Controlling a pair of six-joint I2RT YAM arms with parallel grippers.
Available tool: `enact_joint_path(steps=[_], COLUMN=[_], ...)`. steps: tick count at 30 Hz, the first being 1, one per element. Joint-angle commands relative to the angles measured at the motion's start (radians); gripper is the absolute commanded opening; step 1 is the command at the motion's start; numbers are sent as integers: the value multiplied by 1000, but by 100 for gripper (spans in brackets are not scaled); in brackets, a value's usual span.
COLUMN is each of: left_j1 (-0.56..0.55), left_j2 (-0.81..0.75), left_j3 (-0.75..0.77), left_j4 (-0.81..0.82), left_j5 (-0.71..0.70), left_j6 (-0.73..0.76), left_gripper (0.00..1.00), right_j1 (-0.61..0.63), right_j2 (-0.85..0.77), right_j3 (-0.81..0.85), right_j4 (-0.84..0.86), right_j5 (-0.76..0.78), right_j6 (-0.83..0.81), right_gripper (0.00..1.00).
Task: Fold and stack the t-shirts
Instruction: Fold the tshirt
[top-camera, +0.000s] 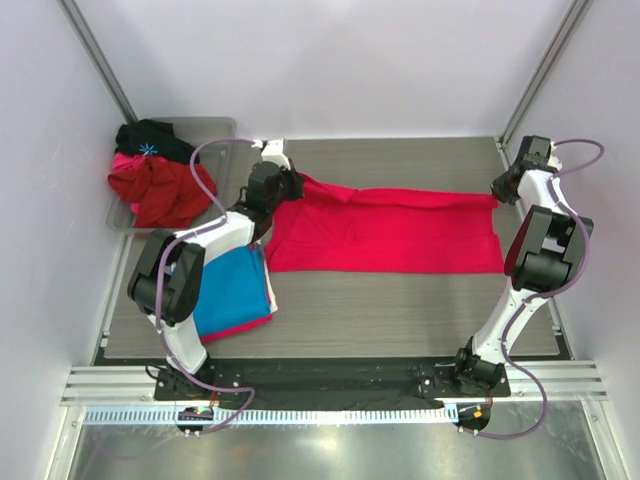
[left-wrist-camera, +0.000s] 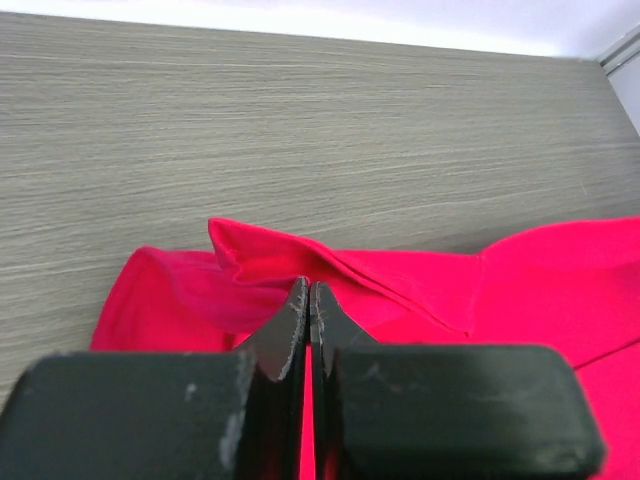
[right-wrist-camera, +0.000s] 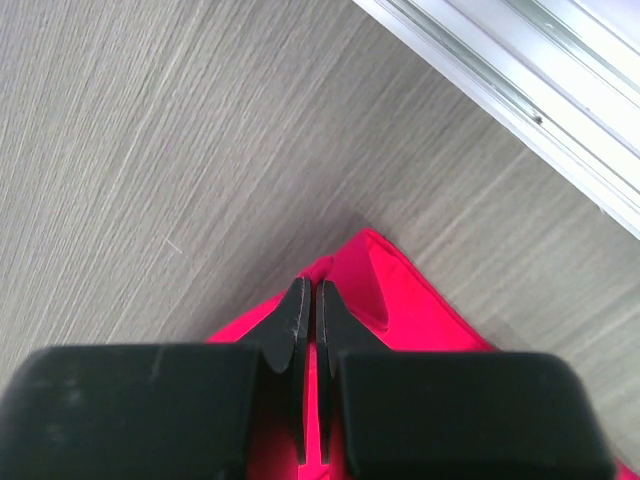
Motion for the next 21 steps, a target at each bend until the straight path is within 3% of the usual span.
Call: enact_joint_path(steps=[1,21], left_j1=[-9,-69], left_j2=[-78,-241], left_j3=[-37,-273], left_j4=[63,79], left_j5=[-36,-113], left_j6=[31,8], left_gripper=[0,0], right_j1=[3,1], right_j2=[-90,-222], right_j3=[-26,-224], right_j4=[11,33], right_j5=[28,108], right_j6=[-8,20], right_gripper=[1,1])
